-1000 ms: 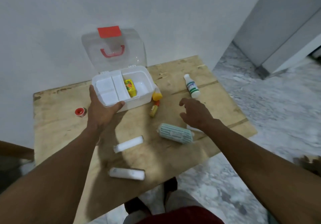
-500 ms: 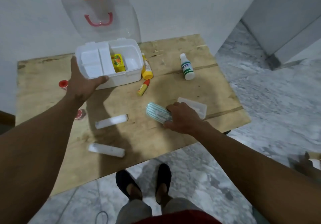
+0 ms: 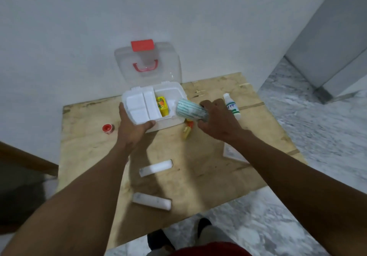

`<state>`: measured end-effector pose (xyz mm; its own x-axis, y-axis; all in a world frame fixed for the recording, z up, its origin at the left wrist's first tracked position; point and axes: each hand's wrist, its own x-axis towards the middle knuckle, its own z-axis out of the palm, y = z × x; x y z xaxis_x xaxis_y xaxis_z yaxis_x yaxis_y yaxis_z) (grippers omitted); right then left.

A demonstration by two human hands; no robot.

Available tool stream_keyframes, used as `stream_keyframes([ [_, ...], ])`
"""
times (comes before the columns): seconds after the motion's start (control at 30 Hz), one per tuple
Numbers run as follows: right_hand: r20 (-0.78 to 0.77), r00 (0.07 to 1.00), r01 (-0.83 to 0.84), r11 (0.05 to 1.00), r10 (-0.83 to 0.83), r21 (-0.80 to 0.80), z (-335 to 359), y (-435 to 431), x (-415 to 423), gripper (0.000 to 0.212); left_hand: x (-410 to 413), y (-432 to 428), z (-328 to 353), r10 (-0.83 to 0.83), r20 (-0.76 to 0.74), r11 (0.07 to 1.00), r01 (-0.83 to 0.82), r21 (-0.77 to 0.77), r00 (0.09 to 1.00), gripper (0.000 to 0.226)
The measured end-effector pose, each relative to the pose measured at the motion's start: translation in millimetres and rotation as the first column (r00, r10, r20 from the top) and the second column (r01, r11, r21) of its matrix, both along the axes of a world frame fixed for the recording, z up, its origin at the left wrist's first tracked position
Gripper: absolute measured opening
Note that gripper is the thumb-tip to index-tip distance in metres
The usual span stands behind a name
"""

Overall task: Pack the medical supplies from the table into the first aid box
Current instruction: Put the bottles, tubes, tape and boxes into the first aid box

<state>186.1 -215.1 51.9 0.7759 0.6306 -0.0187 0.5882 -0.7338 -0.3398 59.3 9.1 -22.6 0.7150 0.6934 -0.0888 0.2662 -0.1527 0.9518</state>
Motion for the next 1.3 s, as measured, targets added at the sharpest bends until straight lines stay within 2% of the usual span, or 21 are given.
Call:
stream_keyframes([
  [0.17, 0.136, 0.99, -0.011, 0.998, 0.019, -0.057, 10, 45, 21, 0.05, -2, -3, 5, -0.012, 0.016, 1.0, 0.012, -0.003, 1.0, 0.104],
  [0.3, 0.233, 0.958, -0.108, 0.963, 0.167, -0.249, 16, 74, 41, 0.033, -1, 0, 2, -0.005, 0.03, 1.0, 0.004, 0.03, 1.0, 0.096],
  [0.47, 0.027, 0.953, -0.266, 0.874, 0.303, -0.406, 6, 111, 52, 0.034, 0, 0, -3, 0.01, 0.031, 0.999, -0.011, 0.032, 0.999, 0.093],
  [0.57, -0.118, 0.951, -0.309, 0.863, 0.285, -0.399, -16, 127, 52, 0.044, -1, 2, -5, 0.012, -0.002, 1.0, -0.012, 0.017, 1.0, 0.101],
  [0.67, -0.19, 0.934, -0.354, 0.863, 0.303, -0.36, -29, 134, 51, 0.041, 0, 2, -6, 0.025, -0.04, 1.0, -0.026, -0.003, 0.999, 0.11],
  [0.83, -0.341, 0.914, -0.309, 0.922, 0.219, -0.235, -37, 145, 48, 0.036, 0, 1, -3, 0.022, -0.019, 1.0, -0.022, 0.02, 1.0, 0.093],
  [1.0, -0.363, 0.918, -0.234, 0.958, 0.161, -0.166, -52, 150, 44, 0.02, 2, 2, -2, 0.009, -0.003, 0.998, -0.009, 0.056, 1.0, 0.092],
  [1.2, -0.358, 0.928, -0.155, 0.98, 0.101, -0.126, -58, 151, 41, 0.017, 1, 1, 2, -0.029, 0.028, 0.998, 0.027, 0.049, 0.999, 0.101],
  [1.3, -0.317, 0.944, -0.136, 0.985, 0.095, -0.11, -54, 148, 36, 0.01, 0, 0, 4, -0.024, 0.045, 0.998, 0.021, 0.067, 0.999, 0.09],
])
